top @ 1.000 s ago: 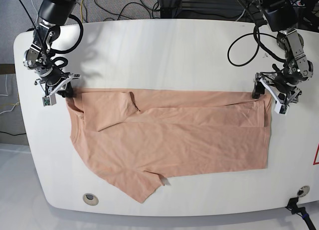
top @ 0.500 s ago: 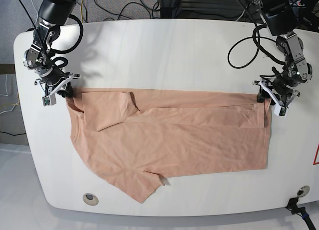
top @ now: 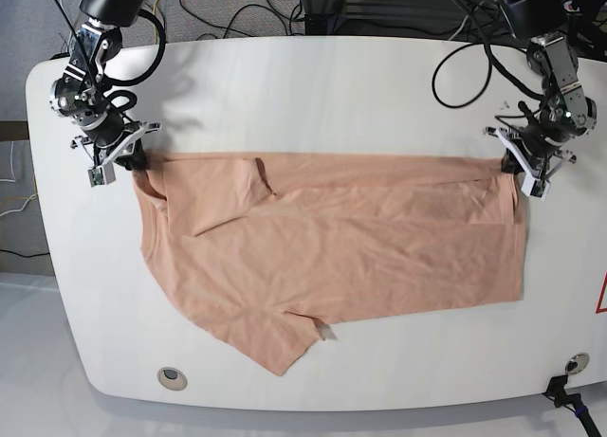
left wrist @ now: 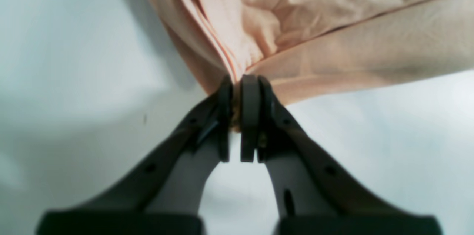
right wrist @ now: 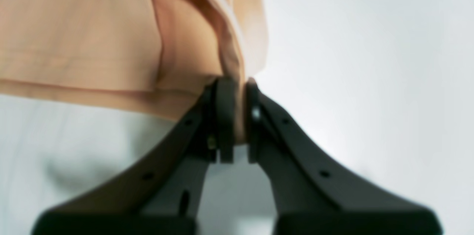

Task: Fold the T-shirt properly
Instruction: 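Hold the shirt edge with both grippers and lower it onto the table, then drag the held shirt edge with both grippers toward the robot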

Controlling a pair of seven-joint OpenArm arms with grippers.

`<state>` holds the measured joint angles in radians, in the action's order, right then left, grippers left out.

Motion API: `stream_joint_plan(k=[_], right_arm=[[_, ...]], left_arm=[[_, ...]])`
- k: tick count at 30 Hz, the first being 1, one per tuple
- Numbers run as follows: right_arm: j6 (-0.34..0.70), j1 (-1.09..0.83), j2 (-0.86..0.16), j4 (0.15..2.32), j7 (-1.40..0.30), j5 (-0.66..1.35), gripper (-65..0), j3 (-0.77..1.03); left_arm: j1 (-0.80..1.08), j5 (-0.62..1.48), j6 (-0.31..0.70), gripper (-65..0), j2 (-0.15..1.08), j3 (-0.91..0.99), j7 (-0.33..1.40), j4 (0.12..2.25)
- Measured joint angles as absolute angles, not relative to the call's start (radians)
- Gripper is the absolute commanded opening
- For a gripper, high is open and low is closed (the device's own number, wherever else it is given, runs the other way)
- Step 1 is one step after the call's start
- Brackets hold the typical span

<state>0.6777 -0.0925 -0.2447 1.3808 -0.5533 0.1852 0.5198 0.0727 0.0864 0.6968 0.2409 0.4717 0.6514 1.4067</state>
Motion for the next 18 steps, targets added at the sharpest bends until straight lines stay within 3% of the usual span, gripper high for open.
stream_joint_plan(k=[10,18], right_arm=[[0.677,-0.360,-0.205,1.646,-0.596,0.175,-65.0,0.522],[0.676,-0.532,-0.205,1.739,-0.575,0.188,-65.0,0.524]], left_arm=[[0.303,0.073,0.696,-65.0,0.193,0.472,0.695,1.657],[0.475,0.080,0.697,-65.0,0.198,0.476,0.710,1.812]])
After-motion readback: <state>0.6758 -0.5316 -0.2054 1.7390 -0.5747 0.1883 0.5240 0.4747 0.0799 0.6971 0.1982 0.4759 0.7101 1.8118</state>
